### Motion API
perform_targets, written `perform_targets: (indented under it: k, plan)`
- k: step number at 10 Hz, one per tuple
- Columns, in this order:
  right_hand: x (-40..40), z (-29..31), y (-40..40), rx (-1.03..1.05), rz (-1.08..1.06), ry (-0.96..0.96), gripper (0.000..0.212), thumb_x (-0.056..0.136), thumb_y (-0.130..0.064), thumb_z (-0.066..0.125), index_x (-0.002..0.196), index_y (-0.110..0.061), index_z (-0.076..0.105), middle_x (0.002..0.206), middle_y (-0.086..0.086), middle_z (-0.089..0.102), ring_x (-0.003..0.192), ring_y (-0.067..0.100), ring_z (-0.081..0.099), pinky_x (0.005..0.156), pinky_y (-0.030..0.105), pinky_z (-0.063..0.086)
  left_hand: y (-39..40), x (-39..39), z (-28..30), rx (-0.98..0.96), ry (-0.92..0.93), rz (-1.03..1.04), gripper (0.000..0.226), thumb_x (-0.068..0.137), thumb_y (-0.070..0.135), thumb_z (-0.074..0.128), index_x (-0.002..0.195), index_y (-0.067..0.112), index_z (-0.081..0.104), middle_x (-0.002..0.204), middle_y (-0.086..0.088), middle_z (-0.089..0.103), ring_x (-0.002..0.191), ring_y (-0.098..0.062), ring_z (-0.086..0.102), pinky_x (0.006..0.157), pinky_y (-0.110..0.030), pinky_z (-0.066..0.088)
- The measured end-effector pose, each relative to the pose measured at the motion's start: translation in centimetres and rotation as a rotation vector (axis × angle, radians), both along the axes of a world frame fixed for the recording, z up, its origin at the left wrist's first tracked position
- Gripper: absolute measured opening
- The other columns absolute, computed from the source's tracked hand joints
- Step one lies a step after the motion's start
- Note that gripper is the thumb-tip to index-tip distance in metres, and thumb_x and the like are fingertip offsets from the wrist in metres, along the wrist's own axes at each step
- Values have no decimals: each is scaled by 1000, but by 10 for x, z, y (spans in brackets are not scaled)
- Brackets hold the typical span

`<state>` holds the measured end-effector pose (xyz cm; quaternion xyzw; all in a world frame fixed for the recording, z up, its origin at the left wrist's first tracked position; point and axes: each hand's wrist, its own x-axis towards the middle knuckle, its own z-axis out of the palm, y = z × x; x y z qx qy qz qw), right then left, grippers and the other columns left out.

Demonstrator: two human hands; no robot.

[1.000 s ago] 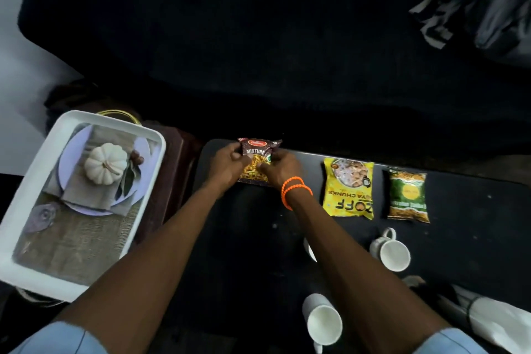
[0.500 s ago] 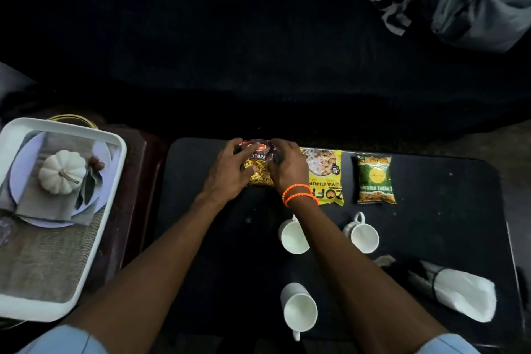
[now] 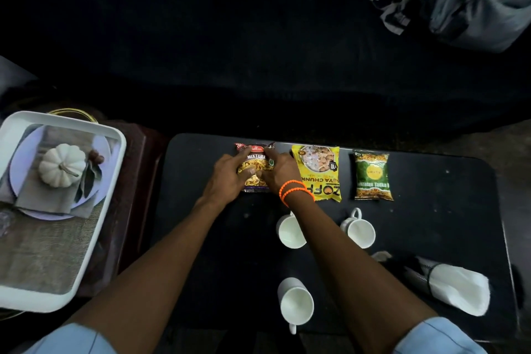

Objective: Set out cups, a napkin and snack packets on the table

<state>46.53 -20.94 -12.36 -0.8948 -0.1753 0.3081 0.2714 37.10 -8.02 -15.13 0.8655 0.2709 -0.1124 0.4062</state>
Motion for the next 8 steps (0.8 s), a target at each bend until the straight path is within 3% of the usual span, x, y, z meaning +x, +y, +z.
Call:
perform_targets:
  k: [2,4,6,7,8]
  plan:
    - [-10,-1,-2,-13,11,-56,71,84,-10,78,148,-18,49,133,20,59,121,33,59,102,33,46,5,0,2,33,41,-35,61,102,32,61,158,33,37,116,-9,48,110,-23,50,102,-40,48]
    - [-6,-4,-2,-23,34,-22,73,84,-12,78,149,-20,47,133,19,57,120,34,58,102,36,47,3,-5,-4,39,0,-18,62,103,31,59,160,32,34,113,-7,44,104,-19,47,92,-33,45]
    - [-3,-2,-5,-25,60,-35,75,83,-23,80,149,-20,45,142,18,53,130,33,51,107,36,44,8,-13,0,47,-24,-2,71,101,33,62,162,31,26,127,-7,41,116,-19,45,100,-37,51]
    - [-4,6,-8,39,50,-142,68,89,-33,73,149,-16,45,151,15,46,137,32,47,111,39,43,12,-13,7,161,-58,-18,75,99,33,63,163,24,24,144,-12,44,131,-27,46,108,-44,48]
    - [1,26,-7,126,16,-444,59,96,-41,61,146,-12,49,153,13,46,144,29,42,116,44,41,18,-2,23,271,-127,-2,73,102,32,58,163,16,22,161,-13,37,147,-31,39,118,-50,40]
